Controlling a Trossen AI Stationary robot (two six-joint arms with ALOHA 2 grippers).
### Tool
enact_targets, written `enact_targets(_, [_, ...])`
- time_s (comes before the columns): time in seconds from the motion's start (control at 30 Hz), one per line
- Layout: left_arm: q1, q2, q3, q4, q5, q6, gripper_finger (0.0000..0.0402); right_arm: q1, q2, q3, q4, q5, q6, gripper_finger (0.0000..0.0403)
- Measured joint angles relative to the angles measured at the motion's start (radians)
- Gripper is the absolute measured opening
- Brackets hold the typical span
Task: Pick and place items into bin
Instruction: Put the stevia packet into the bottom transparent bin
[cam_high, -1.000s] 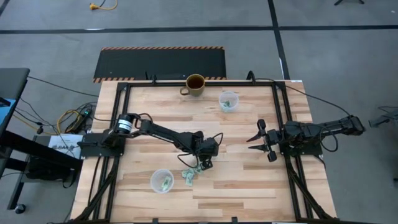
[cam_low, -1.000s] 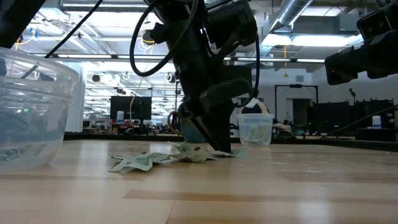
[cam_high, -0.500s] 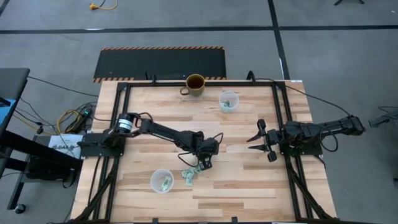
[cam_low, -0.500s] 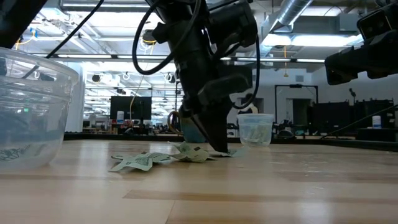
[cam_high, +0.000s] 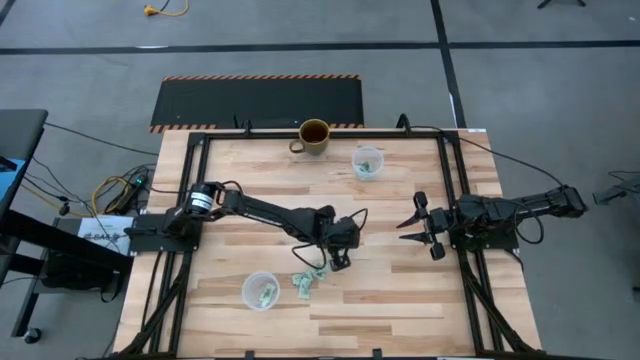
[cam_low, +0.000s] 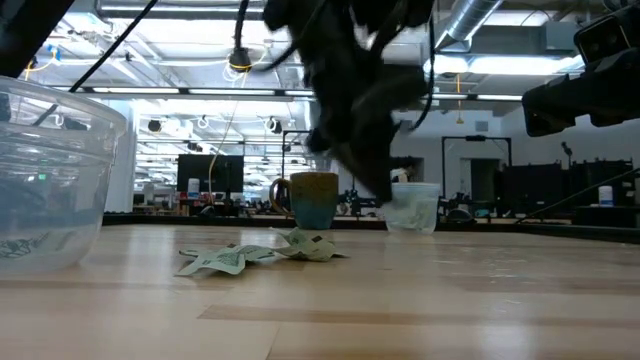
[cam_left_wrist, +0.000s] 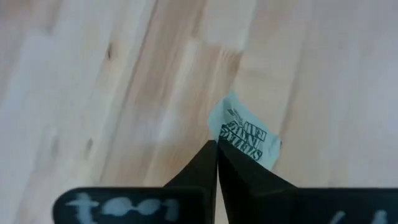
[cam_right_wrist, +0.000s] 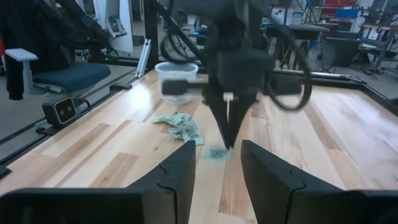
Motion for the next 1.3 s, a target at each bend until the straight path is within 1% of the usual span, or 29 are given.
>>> enact_targets(0.13, [-0.002,-0.001,0.096,-0.056,-0.042,0.039,0.0000,0.000,0.000,0.000,0.000,0.000,0.000,0.0123])
enact_targets(0.27, [-0.005,-0.002,0.195,-0.159,-0.052,0.067,0.0000,0.000,0.000,0.000,0.000,0.000,0.000,0.0123])
enact_targets(0.47, [-0.034,-0.003,0.305,-0.373,-0.050,0.096,0.0000,0.000,0.000,0.000,0.000,0.000,0.000,0.0123])
enact_targets(0.6, [-0.069,-0.004,0.352,-0.516,-0.053,0.074,0.0000,0.000,0.000,0.000,0.000,0.000,0.000,0.0123])
enact_targets(0.7, [-0.112,-0.004,0.376,-0.603,-0.066,0.025,0.0000,0.000,0.000,0.000,0.000,0.000,0.000,0.0123])
enact_targets(0.8, [-0.173,-0.004,0.397,-0.712,-0.120,-0.042,0.0000,0.000,0.000,0.000,0.000,0.000,0.000,0.0123])
enact_targets(0.97, [-0.296,-0.004,0.434,-0.864,-0.193,-0.214,0.0000,0.000,0.000,0.000,0.000,0.000,0.000,0.0123])
enact_targets(1.1, [-0.390,-0.004,0.443,-0.935,-0.215,-0.352,0.0000,0.000,0.000,0.000,0.000,0.000,0.000,0.0123])
enact_targets(1.3, [-0.519,-0.010,0.445,-0.930,-0.218,-0.491,0.0000,0.000,0.000,0.000,0.000,0.000,0.000,0.0123])
